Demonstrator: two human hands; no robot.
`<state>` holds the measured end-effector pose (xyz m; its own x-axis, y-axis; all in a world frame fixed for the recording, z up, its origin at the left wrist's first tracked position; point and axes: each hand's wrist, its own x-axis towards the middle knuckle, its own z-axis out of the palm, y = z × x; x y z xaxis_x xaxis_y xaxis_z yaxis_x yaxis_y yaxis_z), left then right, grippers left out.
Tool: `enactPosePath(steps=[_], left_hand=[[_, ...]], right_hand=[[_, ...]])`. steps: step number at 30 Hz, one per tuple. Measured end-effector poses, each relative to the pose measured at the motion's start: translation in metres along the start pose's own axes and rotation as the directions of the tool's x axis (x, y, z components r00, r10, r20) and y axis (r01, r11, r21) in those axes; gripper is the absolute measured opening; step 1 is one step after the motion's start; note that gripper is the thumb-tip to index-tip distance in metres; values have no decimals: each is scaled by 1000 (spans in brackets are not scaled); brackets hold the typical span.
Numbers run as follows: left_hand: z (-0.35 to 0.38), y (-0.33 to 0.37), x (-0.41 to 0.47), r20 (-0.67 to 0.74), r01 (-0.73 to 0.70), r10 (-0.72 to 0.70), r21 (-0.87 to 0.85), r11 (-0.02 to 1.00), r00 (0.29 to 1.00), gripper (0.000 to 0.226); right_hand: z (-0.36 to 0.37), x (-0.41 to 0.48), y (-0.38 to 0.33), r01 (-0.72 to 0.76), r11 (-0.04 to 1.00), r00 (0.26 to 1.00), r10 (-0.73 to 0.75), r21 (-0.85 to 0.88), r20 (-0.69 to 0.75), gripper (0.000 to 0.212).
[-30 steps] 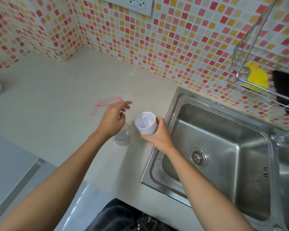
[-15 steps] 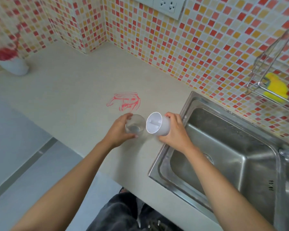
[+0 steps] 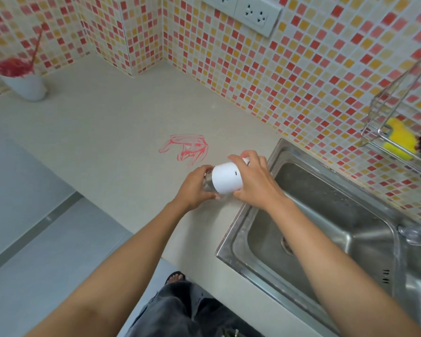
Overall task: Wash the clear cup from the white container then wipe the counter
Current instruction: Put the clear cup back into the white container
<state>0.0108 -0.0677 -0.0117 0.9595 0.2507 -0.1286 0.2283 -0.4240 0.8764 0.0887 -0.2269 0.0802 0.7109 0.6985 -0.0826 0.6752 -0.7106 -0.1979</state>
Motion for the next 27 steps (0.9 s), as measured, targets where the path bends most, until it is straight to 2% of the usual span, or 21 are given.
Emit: enactPosePath(steps=[4, 11, 13, 16, 19, 21, 23, 25, 27], left_hand=[[0, -3, 0, -2, 18, -18, -14, 1000, 1000, 85], [-1, -4, -6, 50, 68, -63, -111, 992, 997, 126], [-1, -4, -7, 62, 76, -68, -137, 988, 996, 128], [2, -8, -7, 77, 77, -66, -155, 985, 995, 127], [4, -14, -7, 52, 71, -64, -129, 989, 997, 121], [4, -16, -8, 37, 54, -51, -82, 995, 998, 113], [2, -16, -7, 26, 21, -19, -68, 997, 999, 105], [1, -13, -6, 24, -26, 28, -81, 996, 999, 99], [0, -8, -5, 34, -56, 59, -88, 995, 998, 93]], right_hand=[[-1, 2, -4, 13, 996, 1000, -11, 90, -23, 87], [-3, 8, -9, 16, 979, 1000, -15, 202, -8, 94], [-3, 12, -13, 20, 976, 999, -28, 216, 31, 94], [6, 16, -20, 64, 988, 993, -77, 140, 93, 93], [18, 17, -21, 9, 969, 990, -44, 246, 136, 98], [24, 16, -17, -107, 898, 986, 39, 427, 165, 102], [29, 13, -15, -233, 762, 971, 148, 604, 187, 99], [33, 9, -14, -296, 669, 955, 206, 682, 213, 95], [37, 6, -16, -310, 626, 951, 222, 716, 217, 91]])
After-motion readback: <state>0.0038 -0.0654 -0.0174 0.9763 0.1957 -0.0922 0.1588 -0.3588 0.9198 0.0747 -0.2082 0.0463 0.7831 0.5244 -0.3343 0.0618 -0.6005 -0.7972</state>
